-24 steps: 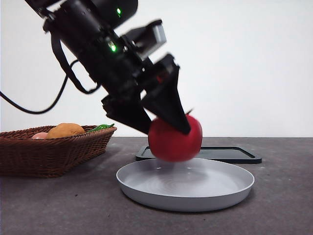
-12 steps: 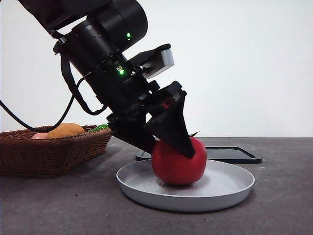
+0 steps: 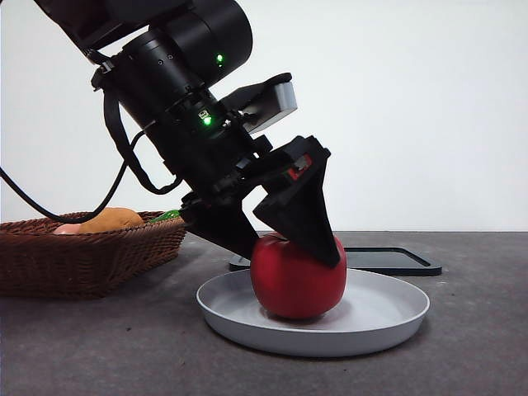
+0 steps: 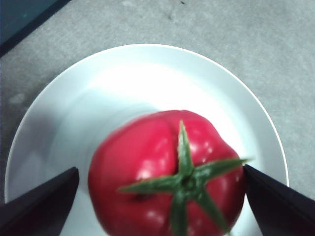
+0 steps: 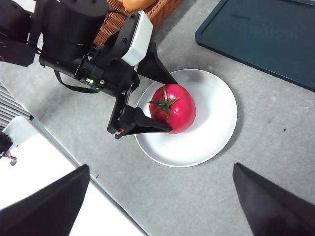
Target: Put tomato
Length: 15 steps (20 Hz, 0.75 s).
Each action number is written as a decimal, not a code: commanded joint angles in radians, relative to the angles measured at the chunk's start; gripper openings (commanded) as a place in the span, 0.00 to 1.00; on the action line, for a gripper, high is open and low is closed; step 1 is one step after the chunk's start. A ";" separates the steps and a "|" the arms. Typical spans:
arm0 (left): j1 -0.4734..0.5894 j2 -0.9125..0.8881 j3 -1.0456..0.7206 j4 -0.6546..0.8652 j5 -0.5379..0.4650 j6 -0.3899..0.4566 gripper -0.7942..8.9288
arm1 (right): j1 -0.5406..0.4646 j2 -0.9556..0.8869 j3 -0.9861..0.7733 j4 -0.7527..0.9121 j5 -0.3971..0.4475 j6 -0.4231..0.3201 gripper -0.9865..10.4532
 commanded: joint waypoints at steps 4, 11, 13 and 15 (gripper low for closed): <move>-0.008 -0.040 0.015 0.004 0.001 -0.021 0.63 | 0.005 0.008 0.020 0.010 0.002 -0.008 0.49; 0.060 -0.254 0.015 -0.039 -0.003 -0.086 0.63 | 0.005 0.008 0.020 0.011 0.003 -0.009 0.49; 0.093 -0.335 0.015 -0.076 -0.002 -0.092 0.63 | 0.005 0.008 0.020 0.021 0.017 -0.009 0.49; 0.132 -0.419 0.015 -0.120 -0.002 -0.101 0.63 | 0.005 0.008 0.020 0.033 0.025 -0.008 0.49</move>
